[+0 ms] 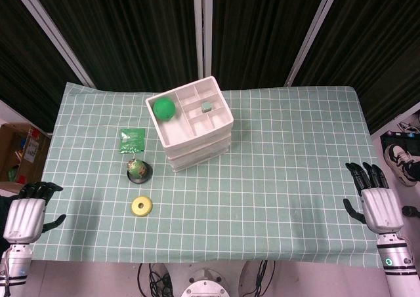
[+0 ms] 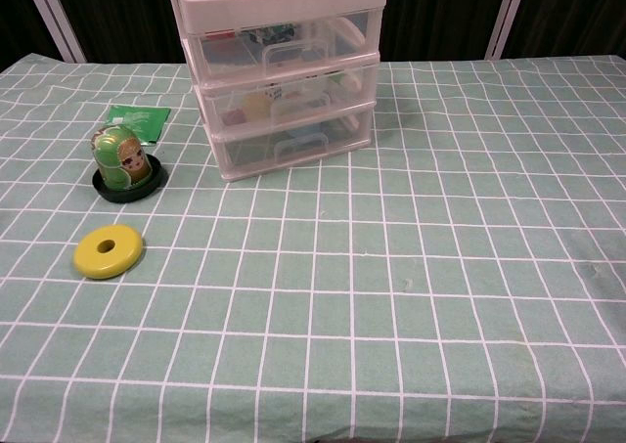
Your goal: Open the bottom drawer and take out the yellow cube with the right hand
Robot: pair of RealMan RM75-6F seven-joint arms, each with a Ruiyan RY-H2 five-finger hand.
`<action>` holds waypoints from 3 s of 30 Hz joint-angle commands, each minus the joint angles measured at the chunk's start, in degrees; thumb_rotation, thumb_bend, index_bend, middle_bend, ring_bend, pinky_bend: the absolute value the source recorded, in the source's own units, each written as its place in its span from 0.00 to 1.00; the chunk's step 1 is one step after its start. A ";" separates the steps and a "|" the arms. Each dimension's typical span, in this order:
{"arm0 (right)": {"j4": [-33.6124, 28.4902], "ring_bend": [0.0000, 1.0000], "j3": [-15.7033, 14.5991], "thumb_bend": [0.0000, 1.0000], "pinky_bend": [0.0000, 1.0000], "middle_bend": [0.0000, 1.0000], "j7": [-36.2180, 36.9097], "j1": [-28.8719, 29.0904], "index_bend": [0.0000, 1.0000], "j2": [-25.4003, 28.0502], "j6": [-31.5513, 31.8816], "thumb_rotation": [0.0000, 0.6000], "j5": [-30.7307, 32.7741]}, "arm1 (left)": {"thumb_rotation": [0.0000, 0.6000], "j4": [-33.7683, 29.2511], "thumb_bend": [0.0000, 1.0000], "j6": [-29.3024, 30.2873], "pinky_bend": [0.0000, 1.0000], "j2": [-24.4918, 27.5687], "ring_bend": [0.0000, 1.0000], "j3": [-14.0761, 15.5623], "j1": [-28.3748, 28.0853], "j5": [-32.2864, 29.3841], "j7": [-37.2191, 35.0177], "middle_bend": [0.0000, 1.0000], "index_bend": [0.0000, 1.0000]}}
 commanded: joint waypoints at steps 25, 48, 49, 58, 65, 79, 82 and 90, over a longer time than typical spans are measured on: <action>-11.42 0.26 4.15 0.32 0.39 0.37 26.27 14.66 0.05 2.48 -17.70 1.00 -2.43 | 1.00 -0.88 0.12 2.52 0.21 0.19 0.18 0.80 1.35 1.82 0.84 0.20 0.21; 3.79 0.84 17.00 0.61 0.90 0.75 51.52 39.95 0.09 -22.39 -55.85 1.00 34.29 | 1.00 2.99 0.12 1.95 0.21 -0.68 0.18 0.93 2.61 0.24 -3.70 0.20 0.22; 4.79 0.84 17.27 0.61 0.90 0.75 51.77 40.59 0.09 -22.93 -56.87 1.00 35.36 | 1.00 3.11 0.12 1.88 0.21 -0.74 0.18 0.93 2.62 0.19 -3.87 0.20 0.22; 13.65 0.84 17.20 0.63 0.90 0.75 51.09 45.42 0.09 -28.59 -62.11 1.00 43.13 | 1.00 4.01 0.12 1.10 0.21 -1.39 0.18 0.92 2.64 -0.29 -4.87 0.20 0.22; 16.91 0.84 17.36 0.63 0.90 0.75 49.94 46.30 0.10 -31.10 -64.01 1.00 44.97 | 1.00 4.36 0.12 0.87 0.21 -1.55 0.18 0.71 2.53 -0.40 -5.28 0.20 0.22; 22.33 0.84 18.91 0.65 0.90 0.75 47.67 47.82 0.10 -35.17 -65.15 1.00 47.52 | 1.00 4.46 0.12 0.37 0.21 -1.49 0.18 0.54 2.43 -0.68 -5.82 0.20 0.22; 23.77 0.84 19.35 0.65 0.90 0.75 47.17 48.46 0.10 -36.21 -65.69 1.00 47.72 | 1.00 4.34 0.12 0.44 0.21 -1.41 0.18 0.54 2.52 -0.71 -5.91 0.20 0.22; 26.79 0.84 20.69 0.66 0.90 0.75 46.34 49.77 0.11 -38.57 -66.02 1.00 48.57 | 1.00 3.91 0.12 0.53 0.21 -1.00 0.18 0.58 2.82 -0.97 -5.94 0.20 0.22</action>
